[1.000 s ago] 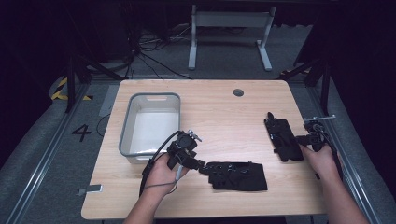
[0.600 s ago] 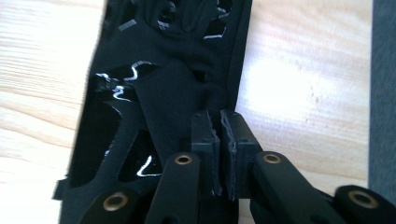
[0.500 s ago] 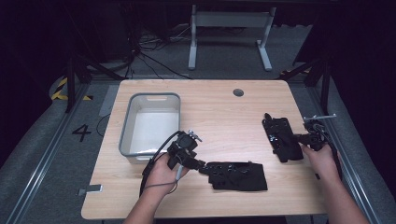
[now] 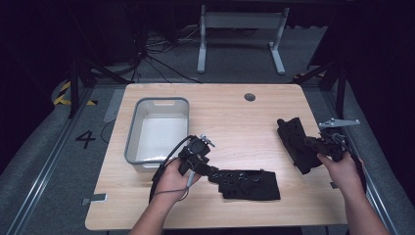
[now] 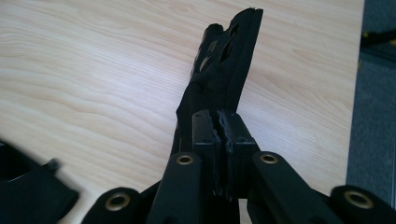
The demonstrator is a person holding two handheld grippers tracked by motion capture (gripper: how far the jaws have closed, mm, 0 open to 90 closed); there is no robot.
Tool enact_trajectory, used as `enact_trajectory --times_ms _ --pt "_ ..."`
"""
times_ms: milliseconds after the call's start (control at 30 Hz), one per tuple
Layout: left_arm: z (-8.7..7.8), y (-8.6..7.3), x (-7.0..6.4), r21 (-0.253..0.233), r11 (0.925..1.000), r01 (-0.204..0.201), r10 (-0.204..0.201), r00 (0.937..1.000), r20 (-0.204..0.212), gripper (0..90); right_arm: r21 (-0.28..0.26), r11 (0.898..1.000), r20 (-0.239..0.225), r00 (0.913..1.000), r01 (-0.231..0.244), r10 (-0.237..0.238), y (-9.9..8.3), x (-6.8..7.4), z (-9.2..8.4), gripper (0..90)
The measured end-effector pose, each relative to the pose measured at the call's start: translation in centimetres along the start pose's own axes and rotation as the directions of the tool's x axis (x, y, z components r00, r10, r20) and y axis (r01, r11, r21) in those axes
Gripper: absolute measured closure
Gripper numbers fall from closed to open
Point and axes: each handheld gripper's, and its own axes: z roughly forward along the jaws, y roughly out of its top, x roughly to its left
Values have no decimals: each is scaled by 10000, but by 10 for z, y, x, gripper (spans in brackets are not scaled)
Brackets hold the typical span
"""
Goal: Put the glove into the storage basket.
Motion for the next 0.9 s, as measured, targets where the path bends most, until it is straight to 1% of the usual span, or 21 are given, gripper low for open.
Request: enact_trajectory --times_ms 33,67,100,133,167,200,233,267,300,433,467,500,600,700,733,833,867,900 --pt "0 1 0 0 10000 -37 37 10000 22 490 -55 9998 -28 9998 194 -194 1 5 -4 857" --pt "0 1 0 0 10000 -37 37 10000 22 490 -55 9998 -28 9998 194 -194 1 5 -4 857" --pt "0 2 0 -1 10000 -47 47 10000 28 490 -166 9986 -229 9985 495 -498 2 14 -10 856" --pt "0 2 0 -1 10000 -47 47 10000 28 490 -166 9986 -229 9985 495 -498 2 14 -10 856" --pt "1 3 0 -1 10000 -80 80 10000 36 490 -252 9977 -382 9973 624 -634 3 19 -13 856" --pt "1 4 -1 -12 9999 -102 102 9999 35 490 -283 9965 -495 9956 788 -802 4 25 -16 856" --pt "1 5 -1 -34 9999 -110 110 9999 87 492 -431 9948 -863 9917 921 -956 5 33 -22 856" --pt "1 5 -1 -30 9999 -115 115 9999 83 492 -431 9948 -863 9917 921 -956 5 33 -22 856" --pt "1 5 -1 -19 9999 -112 112 9999 74 492 -530 9931 -1095 9879 1048 -1101 6 40 -26 856" --pt "1 6 0 -38 9999 -148 148 9998 93 492 -609 9874 -1349 9790 1459 -1530 7 56 -31 856" --pt "1 6 0 -38 9999 -148 148 9998 93 492 -609 9874 -1349 9790 1459 -1530 7 56 -31 856" --pt "1 6 0 -42 9999 -151 151 9998 104 492 -577 9849 -1400 9755 1631 -1698 7 62 -31 856" --pt "0 7 0 -59 9999 -137 137 9999 46 506 -546 9803 -1544 9683 1899 -1962 6 69 -29 856" --pt "1 8 0 -67 9999 -127 127 9999 24 510 -339 9736 -1395 9635 2259 -2284 5 76 -26 856" --pt "2 8 0 -53 9999 -141 141 9999 16 511 -284 9721 -1345 9627 2329 -2346 4 78 -25 856" --pt "2 8 0 -27 9999 -169 169 9998 49 510 -250 9701 -1409 9599 2412 -2423 3 82 -22 856" --pt "2 9 -1 -34 9998 -173 173 9998 56 510 -207 9674 -1424 9570 2522 -2526 3 85 -21 855" --pt "2 9 -1 -52 9998 -173 173 9998 52 510 -73 9639 -1454 9534 2660 -2642 2 89 -19 854"
